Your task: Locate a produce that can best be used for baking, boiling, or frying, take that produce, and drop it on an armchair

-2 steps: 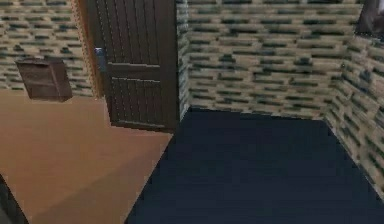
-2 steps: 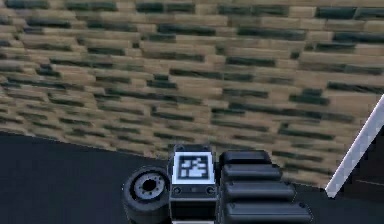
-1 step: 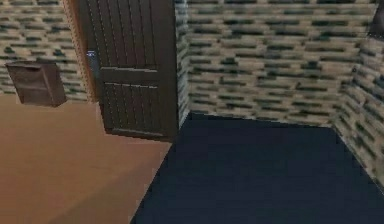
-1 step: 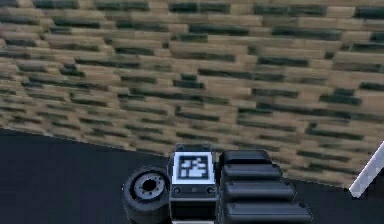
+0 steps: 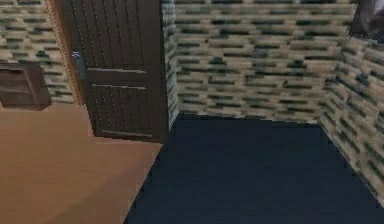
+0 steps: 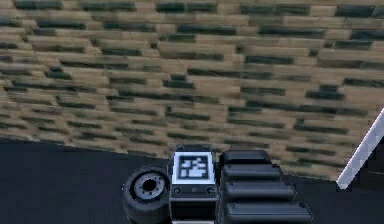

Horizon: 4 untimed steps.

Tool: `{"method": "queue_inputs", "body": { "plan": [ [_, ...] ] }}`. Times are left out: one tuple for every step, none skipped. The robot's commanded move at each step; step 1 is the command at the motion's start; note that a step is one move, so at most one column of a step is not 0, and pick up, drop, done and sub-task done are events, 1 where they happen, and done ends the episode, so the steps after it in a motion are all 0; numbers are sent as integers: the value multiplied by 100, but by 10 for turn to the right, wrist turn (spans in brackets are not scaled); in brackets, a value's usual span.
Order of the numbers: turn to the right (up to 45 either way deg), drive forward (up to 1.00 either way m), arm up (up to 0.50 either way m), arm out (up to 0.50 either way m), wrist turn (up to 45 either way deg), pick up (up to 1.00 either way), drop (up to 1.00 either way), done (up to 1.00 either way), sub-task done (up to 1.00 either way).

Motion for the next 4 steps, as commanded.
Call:
{"method": "queue_inputs", "body": {
  "plan": [
    [0,50,0,0,0,0,0,0,0],
    [-300,0,0,0,0,0,0,0,0],
    [0,45,0,0,0,0,0,0,0],
    [-450,0,0,0,0,0,0,0,0]
  ]
}}
